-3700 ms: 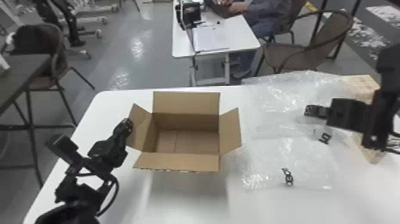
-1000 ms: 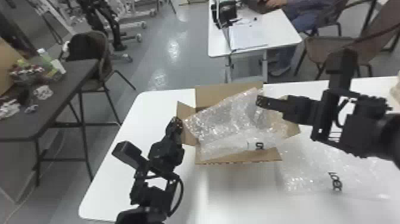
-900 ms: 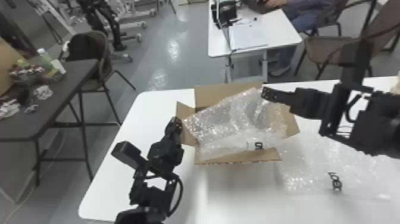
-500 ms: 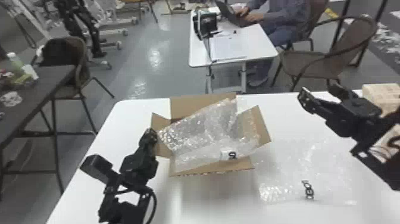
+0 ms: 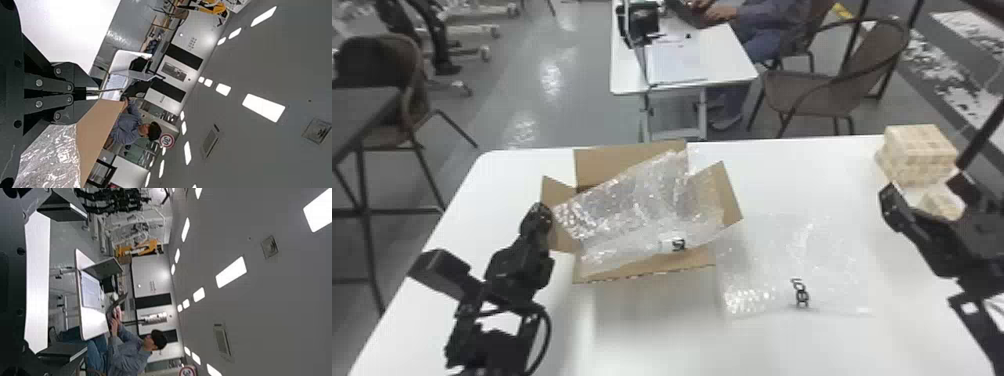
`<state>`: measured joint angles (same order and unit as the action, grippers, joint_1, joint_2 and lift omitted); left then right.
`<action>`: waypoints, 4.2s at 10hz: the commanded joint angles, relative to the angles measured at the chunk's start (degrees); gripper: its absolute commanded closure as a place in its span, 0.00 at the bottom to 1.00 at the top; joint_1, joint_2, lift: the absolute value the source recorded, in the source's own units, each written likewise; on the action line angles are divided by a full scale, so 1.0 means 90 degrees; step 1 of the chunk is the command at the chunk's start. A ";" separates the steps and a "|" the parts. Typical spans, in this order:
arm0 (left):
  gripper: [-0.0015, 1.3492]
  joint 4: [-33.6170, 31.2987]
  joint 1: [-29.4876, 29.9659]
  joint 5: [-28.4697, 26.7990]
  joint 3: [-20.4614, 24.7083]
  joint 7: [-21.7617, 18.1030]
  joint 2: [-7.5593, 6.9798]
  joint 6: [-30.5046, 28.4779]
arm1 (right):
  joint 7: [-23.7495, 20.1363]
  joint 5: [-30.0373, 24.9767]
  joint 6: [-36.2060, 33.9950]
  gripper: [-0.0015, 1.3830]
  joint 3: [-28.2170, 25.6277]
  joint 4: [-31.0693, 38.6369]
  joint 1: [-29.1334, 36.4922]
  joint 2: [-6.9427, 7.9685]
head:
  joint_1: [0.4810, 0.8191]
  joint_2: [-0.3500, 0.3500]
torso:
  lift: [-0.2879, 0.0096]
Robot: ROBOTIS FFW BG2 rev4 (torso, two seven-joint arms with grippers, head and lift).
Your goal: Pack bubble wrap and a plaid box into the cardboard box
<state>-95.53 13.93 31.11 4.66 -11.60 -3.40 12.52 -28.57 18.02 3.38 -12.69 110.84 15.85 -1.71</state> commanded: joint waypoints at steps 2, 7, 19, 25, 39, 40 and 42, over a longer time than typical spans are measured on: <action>0.89 -0.0001 0.0044 0.0000 0.0020 0.0000 0.0017 -0.0005 | 0.0020 -0.0537 0.0239 0.06 -0.0719 0.0126 0.0730 0.0196 | 0.63 0.52 | 0.60; 0.89 -0.0001 0.0044 0.0000 0.0030 0.0000 0.0007 -0.0034 | 0.0127 -0.1084 0.0288 0.20 -0.1999 -0.0616 0.0935 0.0196 | 0.63 0.33 | 0.60; 0.89 0.0019 0.0064 0.0088 0.0078 -0.0098 0.0056 -0.0102 | -0.0009 -0.1485 -0.1343 0.20 -0.1510 -0.3067 -0.1526 -0.0220 | 0.63 0.29 | 0.60; 0.89 0.0048 0.0044 0.0107 0.0117 -0.0147 0.0095 -0.0102 | -0.0126 -0.1758 -0.1685 0.23 -0.1276 -0.3868 -0.2395 -0.0650 | 0.63 0.32 | 0.60; 0.89 0.0097 0.0005 0.0117 0.0108 -0.0206 0.0105 -0.0102 | -0.0166 -0.0479 -0.2222 0.64 -0.0251 -0.1065 -0.1985 -0.0122 | 0.63 0.42 | 0.60; 0.89 0.0107 -0.0014 0.0117 0.0108 -0.0215 0.0105 -0.0102 | -0.0126 -0.0293 -0.2398 0.64 0.0081 -0.0821 -0.2093 -0.0122 | 0.63 0.48 | 0.60; 0.89 0.0117 -0.0024 0.0117 0.0108 -0.0225 0.0105 -0.0102 | -0.0126 0.0185 -0.2671 0.64 0.1048 -0.0811 -0.2317 -0.0122 | 0.56 0.59 | 0.60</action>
<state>-94.49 13.73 32.17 5.62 -13.61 -2.46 11.60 -29.70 18.61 -19.94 -5.64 103.57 -4.46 -2.81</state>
